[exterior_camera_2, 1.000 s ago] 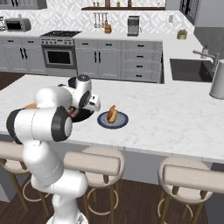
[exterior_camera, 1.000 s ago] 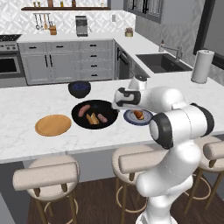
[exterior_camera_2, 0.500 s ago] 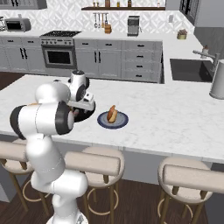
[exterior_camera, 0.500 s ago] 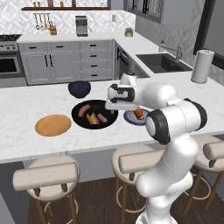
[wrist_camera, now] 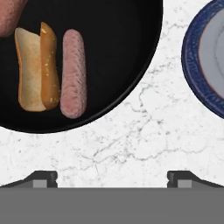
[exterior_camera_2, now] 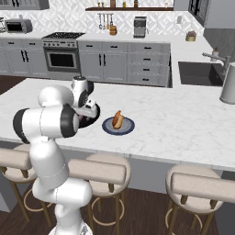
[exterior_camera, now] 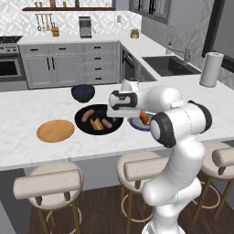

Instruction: Place one bun and one sausage from the bowl on each plate.

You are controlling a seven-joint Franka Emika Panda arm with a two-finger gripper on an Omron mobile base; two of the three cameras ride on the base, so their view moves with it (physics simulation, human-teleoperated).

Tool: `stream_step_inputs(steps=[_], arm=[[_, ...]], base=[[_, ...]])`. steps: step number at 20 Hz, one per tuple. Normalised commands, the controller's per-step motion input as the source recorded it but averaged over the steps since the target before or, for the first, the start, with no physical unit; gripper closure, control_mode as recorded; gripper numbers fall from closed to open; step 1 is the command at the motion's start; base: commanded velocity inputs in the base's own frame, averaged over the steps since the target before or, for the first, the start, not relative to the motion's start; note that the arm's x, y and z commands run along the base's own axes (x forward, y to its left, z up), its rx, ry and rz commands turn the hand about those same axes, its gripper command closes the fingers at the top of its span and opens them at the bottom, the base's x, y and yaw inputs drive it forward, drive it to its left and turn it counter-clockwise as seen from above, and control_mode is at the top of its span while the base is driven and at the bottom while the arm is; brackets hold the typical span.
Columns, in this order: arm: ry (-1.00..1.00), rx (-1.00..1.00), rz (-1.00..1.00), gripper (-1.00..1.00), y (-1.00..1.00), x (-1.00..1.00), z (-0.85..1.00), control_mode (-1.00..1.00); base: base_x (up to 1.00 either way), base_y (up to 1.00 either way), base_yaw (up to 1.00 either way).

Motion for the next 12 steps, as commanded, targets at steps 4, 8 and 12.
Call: stream_step_inputs(steps=[4,8,12], arm=[[0.0,0.0,0.0,-1.0,0.21,0.06,-0.06,-1.0],[-0.05,0.0,0.0,-1.0,0.39,0.28,0.0,-1.0],[-0.1,0.0,0.0,-1.0,0.1,0.23,-0.09,-1.0]], base=[[0.0,0.0,0.0],[0.0,0.0,0.0],[0.0,0.0,0.0]])
